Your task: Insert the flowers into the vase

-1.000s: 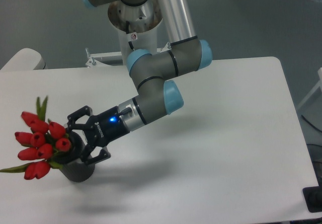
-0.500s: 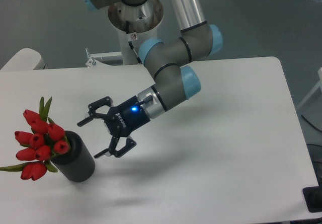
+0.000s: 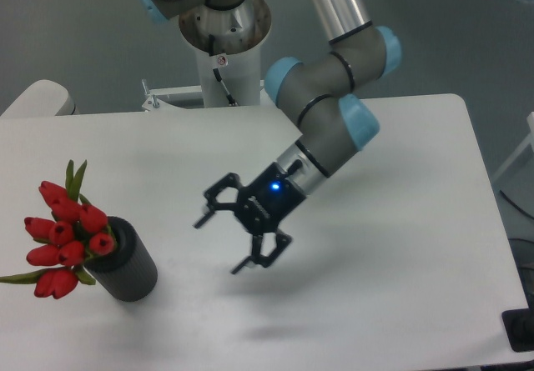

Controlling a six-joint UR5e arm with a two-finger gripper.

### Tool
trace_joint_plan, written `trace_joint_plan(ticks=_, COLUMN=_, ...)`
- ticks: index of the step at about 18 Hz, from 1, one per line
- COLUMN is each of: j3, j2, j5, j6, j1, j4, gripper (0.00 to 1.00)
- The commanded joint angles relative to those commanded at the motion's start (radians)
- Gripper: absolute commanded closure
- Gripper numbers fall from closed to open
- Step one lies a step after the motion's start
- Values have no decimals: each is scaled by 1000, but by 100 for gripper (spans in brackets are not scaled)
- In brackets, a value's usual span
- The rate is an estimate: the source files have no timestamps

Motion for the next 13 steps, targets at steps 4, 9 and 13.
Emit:
trace_joint_plan(ticks=4, j3=108, j2=-45, j5=249, j6=-63, j1=-35, j4=-3, gripper=0)
trace_joint_plan(ticks=9, j3=166, j2=-92, j5=416, j6=-49, j1=-51, j4=-43, gripper=0)
trace_joint_plan(ticks=13, j3=236, j2=-123, j5=566, j6=21, j1=-64, j4=-173, gripper=0)
